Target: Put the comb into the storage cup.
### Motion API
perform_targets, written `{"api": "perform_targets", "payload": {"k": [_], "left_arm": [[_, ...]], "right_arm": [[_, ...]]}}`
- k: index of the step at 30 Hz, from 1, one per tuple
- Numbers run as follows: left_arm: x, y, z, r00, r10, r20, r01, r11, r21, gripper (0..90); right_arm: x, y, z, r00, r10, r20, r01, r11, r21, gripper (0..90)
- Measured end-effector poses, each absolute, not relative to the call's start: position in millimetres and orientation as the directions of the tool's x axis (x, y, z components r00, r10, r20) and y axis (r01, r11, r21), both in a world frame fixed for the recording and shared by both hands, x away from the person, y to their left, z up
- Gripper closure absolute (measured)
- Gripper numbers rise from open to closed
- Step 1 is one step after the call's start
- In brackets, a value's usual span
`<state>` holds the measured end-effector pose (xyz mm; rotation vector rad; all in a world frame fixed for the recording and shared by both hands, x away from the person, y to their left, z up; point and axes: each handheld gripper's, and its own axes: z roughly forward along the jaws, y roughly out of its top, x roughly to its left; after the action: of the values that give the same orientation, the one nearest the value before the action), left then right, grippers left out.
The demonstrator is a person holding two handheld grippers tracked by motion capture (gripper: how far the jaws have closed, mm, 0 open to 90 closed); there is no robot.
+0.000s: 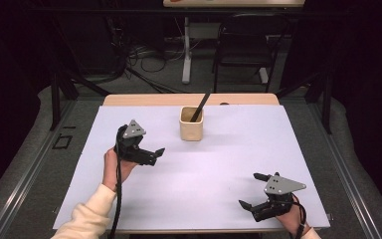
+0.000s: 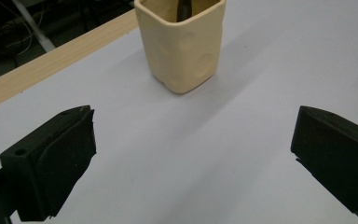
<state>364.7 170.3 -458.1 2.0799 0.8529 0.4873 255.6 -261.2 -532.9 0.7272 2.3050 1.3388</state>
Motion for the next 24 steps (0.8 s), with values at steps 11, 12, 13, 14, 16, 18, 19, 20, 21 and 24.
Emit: {"api": "perform_targets", "payload": {"k": [11, 12, 13, 14, 16, 18, 19, 20, 21, 24], "left_arm": [[344.0, 197.5, -471.8, 0.661, 0.75, 0.024, 0.441, -0.414, 0.796, 0.1], [342.3, 199.3, -472.7, 0.66, 0.751, 0.024, 0.441, -0.413, 0.797, 0.1], [340.5, 200.6, -473.6, 0.657, 0.753, 0.019, 0.444, -0.407, 0.798, 0.0], [338.2, 202.4, -474.1, 0.658, 0.753, 0.019, 0.443, -0.407, 0.799, 0.0], [334.0, 204.0, -474.9, 0.657, 0.754, 0.025, 0.44, -0.41, 0.799, 0.0], [330.4, 204.8, -475.7, 0.656, 0.754, 0.025, 0.439, -0.408, 0.801, 0.0], [328.2, 205.3, -476.2, 0.657, 0.754, 0.026, 0.439, -0.409, 0.8, 0.0], [326.2, 205.8, -476.5, 0.657, 0.753, 0.028, 0.438, -0.411, 0.8, 0.0], [324.6, 205.9, -476.9, 0.655, 0.755, 0.026, 0.436, -0.406, 0.803, 0.0], [318.4, 207.4, -478.5, 0.654, 0.756, 0.025, 0.433, -0.4, 0.808, 0.0]], "right_arm": [[255.6, -261.2, -533.0, -0.795, 0.603, -0.062, 0.245, 0.414, 0.877, 0.5], [255.6, -261.2, -533.1, -0.796, 0.602, -0.062, 0.245, 0.414, 0.877, 0.5], [255.6, -261.1, -533.1, -0.796, 0.602, -0.062, 0.245, 0.415, 0.876, 0.5], [255.5, -260.9, -533.1, -0.796, 0.603, -0.062, 0.246, 0.415, 0.876, 0.5], [255.3, -260.7, -533.2, -0.795, 0.603, -0.061, 0.247, 0.414, 0.876, 0.5], [255.4, -260.9, -533.3, -0.795, 0.604, -0.061, 0.247, 0.414, 0.876, 0.5], [255.4, -260.9, -533.3, -0.794, 0.605, -0.061, 0.247, 0.414, 0.876, 0.4], [255.4, -260.9, -533.4, -0.794, 0.605, -0.061, 0.248, 0.414, 0.876, 0.4], [255.4, -261.0, -533.3, -0.795, 0.604, -0.061, 0.248, 0.415, 0.875, 0.5], [255.4, -260.9, -533.4, -0.794, 0.604, -0.061, 0.248, 0.414, 0.876, 0.5]]}}
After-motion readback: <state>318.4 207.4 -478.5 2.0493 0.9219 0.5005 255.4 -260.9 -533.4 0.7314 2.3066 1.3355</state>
